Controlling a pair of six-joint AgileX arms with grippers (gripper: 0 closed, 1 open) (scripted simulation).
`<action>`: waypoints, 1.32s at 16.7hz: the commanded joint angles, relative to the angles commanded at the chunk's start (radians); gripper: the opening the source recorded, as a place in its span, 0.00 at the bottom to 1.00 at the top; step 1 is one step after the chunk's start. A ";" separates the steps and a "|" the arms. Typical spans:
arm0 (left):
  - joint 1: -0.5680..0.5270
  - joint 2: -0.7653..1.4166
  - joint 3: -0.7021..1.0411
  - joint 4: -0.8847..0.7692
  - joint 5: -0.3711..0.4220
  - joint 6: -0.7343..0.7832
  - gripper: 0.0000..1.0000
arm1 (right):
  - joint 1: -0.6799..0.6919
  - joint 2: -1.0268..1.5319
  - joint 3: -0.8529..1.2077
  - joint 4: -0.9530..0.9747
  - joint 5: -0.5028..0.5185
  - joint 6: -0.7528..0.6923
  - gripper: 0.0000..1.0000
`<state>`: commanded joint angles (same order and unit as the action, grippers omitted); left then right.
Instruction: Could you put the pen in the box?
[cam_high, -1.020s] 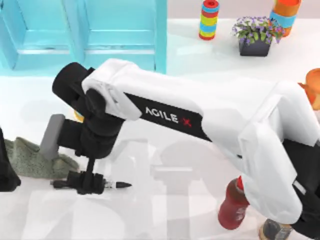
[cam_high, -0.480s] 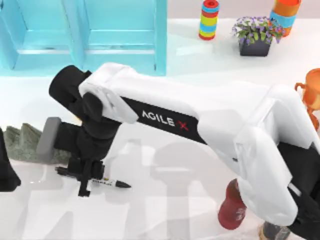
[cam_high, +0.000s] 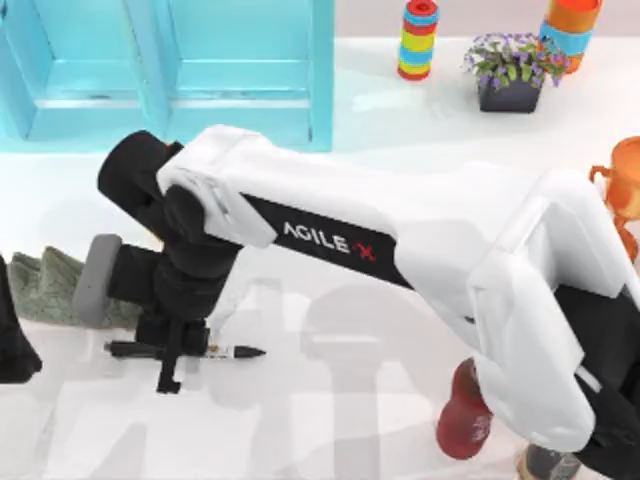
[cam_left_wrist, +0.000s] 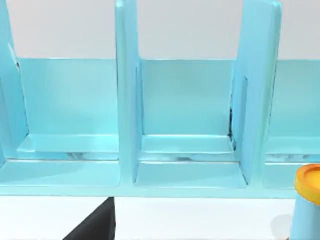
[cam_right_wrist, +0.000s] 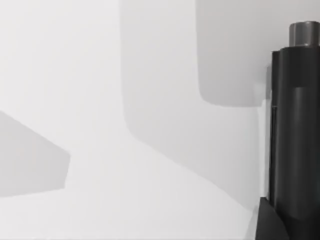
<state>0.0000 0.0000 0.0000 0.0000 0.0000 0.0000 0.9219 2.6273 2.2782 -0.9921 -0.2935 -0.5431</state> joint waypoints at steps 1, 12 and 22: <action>0.000 0.000 0.000 0.000 0.000 0.000 1.00 | -0.001 0.000 0.002 -0.002 0.001 -0.001 0.00; 0.000 0.000 0.000 0.000 0.000 0.000 1.00 | 0.020 0.061 0.427 -0.386 0.023 -0.025 0.00; 0.000 0.000 0.000 0.000 0.000 0.000 1.00 | 0.003 0.114 0.623 -0.502 0.002 0.001 0.00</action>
<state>0.0000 0.0000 0.0000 0.0000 0.0000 0.0000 0.9250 2.7412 2.9010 -1.4937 -0.2914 -0.5419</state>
